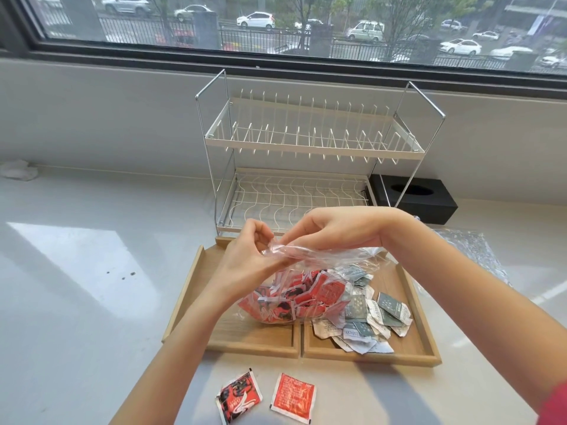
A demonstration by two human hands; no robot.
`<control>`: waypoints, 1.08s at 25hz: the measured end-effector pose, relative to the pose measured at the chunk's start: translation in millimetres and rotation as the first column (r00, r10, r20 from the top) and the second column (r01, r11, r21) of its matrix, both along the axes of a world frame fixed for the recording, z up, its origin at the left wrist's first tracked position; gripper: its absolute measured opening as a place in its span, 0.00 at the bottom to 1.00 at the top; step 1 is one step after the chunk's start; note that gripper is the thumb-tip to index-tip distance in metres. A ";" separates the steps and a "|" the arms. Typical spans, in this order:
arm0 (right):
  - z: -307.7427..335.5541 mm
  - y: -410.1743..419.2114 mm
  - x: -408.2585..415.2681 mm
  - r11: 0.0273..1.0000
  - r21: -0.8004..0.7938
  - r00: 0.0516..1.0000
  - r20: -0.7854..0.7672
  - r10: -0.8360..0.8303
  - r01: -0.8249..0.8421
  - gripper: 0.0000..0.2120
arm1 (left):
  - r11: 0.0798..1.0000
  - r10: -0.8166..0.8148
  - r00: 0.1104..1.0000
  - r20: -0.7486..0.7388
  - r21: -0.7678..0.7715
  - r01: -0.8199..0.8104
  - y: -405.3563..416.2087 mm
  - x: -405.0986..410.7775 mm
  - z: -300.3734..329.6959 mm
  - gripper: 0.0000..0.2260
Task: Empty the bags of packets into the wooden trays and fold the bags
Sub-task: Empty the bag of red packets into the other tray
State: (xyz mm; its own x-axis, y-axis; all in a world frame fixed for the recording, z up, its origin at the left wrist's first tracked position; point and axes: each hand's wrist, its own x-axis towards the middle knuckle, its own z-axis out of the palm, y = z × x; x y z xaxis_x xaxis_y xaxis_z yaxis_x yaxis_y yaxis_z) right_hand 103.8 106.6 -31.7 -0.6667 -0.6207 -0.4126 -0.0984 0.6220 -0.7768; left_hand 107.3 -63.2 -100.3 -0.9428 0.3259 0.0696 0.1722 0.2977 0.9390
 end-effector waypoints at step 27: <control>31.7 4.9 -0.2 0.847 -0.366 0.811 -0.304 -0.500 0.385 0.12 | 0.966 -0.152 0.985 -0.075 0.201 0.165 -4.9 2.2 -5.1 0.05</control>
